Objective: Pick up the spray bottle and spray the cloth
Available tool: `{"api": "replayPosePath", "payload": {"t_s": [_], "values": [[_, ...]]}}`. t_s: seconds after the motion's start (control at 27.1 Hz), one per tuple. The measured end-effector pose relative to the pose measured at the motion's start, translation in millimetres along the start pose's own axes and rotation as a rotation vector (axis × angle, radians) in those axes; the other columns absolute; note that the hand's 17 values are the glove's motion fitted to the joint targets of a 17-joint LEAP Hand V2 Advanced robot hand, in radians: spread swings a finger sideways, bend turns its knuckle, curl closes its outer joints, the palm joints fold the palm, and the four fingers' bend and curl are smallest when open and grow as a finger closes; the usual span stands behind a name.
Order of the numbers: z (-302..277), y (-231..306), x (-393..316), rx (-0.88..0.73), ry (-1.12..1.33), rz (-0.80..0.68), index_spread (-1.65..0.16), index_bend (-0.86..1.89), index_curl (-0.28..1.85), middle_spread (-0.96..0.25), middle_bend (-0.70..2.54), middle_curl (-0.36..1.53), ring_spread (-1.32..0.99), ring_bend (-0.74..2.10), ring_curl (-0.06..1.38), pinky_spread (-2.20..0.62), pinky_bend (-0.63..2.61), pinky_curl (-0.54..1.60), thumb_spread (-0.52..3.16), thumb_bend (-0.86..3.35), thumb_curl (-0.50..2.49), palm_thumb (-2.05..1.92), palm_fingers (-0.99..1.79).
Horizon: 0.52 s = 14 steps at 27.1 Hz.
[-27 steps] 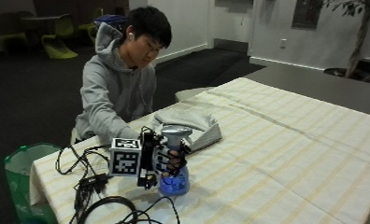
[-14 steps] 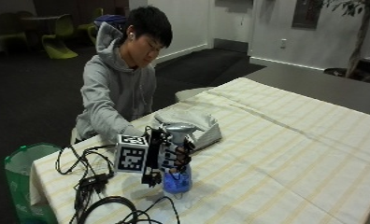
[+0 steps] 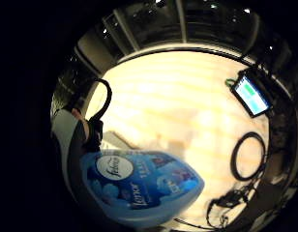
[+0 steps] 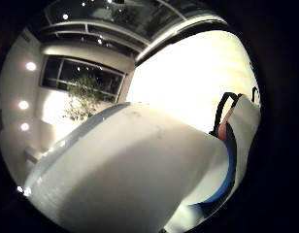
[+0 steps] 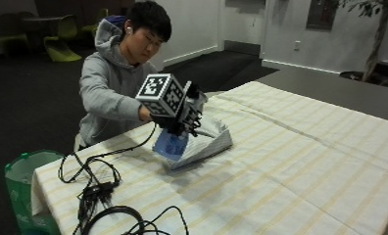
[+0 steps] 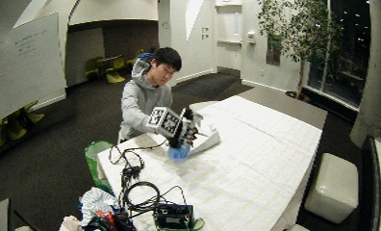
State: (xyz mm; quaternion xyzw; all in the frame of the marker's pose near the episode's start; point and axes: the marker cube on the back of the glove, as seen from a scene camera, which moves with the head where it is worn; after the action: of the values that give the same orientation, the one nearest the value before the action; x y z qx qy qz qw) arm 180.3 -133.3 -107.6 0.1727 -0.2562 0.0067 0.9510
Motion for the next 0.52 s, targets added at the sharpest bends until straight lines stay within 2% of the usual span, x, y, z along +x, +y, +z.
{"api": "replayPosePath", "payload": {"t_s": [0.22,0.52], "values": [[24,24,-50,-0.208,0.180,-0.087,-0.18,0.53,0.52,-0.07,0.66,0.50,-0.17,0.59,0.44,-0.27,0.37,0.40,0.12,-0.04,0.67,1.00,1.42],[87,53,-50,-0.386,0.377,-0.107,-0.18,0.53,0.53,-0.07,0.67,0.50,-0.17,0.60,0.44,-0.28,0.37,0.41,0.10,-0.04,0.68,1.00,1.41]]}}
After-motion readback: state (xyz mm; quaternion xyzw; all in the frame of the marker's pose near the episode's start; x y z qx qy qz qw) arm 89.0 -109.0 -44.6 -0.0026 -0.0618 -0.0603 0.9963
